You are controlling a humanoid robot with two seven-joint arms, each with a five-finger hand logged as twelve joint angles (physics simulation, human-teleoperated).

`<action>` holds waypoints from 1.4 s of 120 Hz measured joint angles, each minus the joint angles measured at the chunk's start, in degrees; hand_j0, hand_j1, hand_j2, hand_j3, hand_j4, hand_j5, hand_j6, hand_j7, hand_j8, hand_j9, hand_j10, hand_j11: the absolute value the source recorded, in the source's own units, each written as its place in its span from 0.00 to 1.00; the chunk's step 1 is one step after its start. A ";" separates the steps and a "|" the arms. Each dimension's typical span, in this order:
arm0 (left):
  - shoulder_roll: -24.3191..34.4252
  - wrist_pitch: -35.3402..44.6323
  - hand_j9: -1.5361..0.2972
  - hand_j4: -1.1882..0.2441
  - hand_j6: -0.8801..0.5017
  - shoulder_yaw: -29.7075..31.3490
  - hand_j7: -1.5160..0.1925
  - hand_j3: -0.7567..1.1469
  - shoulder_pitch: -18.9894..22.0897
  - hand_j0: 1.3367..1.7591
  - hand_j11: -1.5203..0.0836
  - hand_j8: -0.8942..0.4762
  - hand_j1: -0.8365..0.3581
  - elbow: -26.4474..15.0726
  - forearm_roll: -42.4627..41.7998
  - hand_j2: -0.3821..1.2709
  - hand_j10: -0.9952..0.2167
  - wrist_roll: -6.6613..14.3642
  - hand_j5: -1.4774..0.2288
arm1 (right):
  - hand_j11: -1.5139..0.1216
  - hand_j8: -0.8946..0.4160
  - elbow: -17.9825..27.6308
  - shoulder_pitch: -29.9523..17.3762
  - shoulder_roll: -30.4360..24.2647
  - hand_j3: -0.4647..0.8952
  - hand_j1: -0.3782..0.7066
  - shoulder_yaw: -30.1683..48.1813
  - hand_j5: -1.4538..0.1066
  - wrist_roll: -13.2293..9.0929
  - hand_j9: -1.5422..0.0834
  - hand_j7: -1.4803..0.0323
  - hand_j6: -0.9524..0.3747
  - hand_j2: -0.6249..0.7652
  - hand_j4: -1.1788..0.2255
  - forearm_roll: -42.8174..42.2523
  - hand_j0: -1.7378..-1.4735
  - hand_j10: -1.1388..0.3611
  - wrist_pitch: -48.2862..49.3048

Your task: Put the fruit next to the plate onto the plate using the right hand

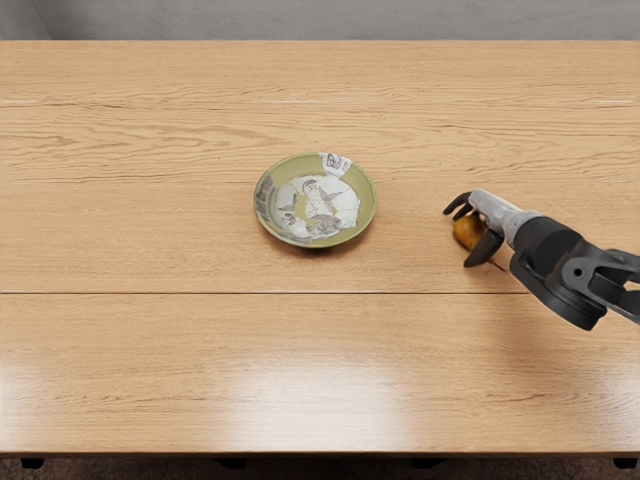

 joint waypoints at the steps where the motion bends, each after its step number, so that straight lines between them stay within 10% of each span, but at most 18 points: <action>1: 0.00 0.00 0.84 0.83 0.64 0.00 0.89 0.40 0.00 0.76 0.95 0.65 0.99 0.00 0.00 0.23 0.82 0.00 0.87 | 0.61 0.45 -0.02 0.03 0.00 0.34 0.46 0.00 0.60 0.00 0.63 0.64 0.42 0.40 0.55 0.00 0.30 0.49 0.01; 36: 0.00 0.02 0.84 0.83 0.64 0.00 0.89 0.40 0.00 0.76 0.95 0.65 0.99 0.00 0.00 0.23 0.82 0.00 0.87 | 0.40 0.34 -1.65 0.46 -0.01 0.34 0.63 0.33 0.39 -0.04 0.42 0.42 0.31 0.64 0.38 0.07 0.31 0.35 0.46; 85: 0.00 0.00 0.84 0.83 0.64 0.00 0.89 0.40 0.00 0.76 0.95 0.65 0.99 0.00 0.00 0.23 0.82 0.00 0.87 | 0.24 0.29 -4.85 1.86 0.88 0.34 0.58 0.86 0.22 -0.08 0.27 0.28 0.22 0.85 0.27 1.98 0.32 0.29 2.04; 168: 0.00 0.00 0.84 0.83 0.64 0.01 0.89 0.40 0.00 0.76 0.95 0.65 0.99 0.00 0.00 0.23 0.82 0.00 0.87 | 0.21 0.35 -7.12 17.44 2.36 0.34 0.62 5.00 0.15 -0.06 0.23 0.24 0.27 0.86 0.25 6.51 0.30 0.34 29.83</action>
